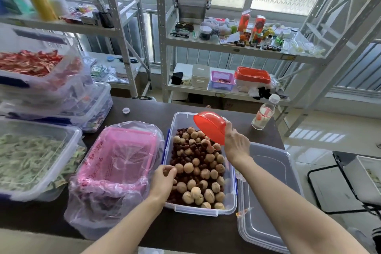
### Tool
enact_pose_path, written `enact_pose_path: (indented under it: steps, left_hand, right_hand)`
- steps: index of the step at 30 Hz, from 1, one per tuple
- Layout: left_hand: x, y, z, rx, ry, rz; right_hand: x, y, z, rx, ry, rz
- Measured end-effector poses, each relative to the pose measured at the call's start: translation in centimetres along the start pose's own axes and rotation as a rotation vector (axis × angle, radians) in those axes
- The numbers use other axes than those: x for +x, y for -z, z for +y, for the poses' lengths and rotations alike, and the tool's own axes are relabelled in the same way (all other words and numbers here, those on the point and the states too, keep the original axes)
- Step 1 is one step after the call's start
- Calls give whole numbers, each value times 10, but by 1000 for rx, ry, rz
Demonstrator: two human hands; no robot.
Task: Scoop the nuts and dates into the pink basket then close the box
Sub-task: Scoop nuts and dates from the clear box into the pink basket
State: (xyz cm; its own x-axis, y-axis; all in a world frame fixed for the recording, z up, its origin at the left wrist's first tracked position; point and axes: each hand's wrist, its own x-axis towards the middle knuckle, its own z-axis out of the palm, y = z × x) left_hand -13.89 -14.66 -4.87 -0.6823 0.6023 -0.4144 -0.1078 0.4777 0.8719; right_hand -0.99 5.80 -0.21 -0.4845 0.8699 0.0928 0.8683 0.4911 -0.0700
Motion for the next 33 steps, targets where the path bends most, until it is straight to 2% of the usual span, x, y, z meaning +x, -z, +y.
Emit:
enact_pose_path:
  steps: [4,10,16,23,33]
  left_hand:
    - [2,9,-13,16,-8,63]
    - [6,22,-20,109,-2,196]
    - [14,23,-31,192,56,111]
    - [16,23,-31,205,21,107]
    - [18,22,-33,166,13,109]
  right_hand:
    - [3,-15,-8,-80,51,-53]
    - [-2,-30,-14,-99,-11,-130]
    - [-10,-22,-23,-53,-25,-282]
    - [-11,-19,-22,-27,-41,-385]
    - [-20,-8,-30,14,-35,-442]
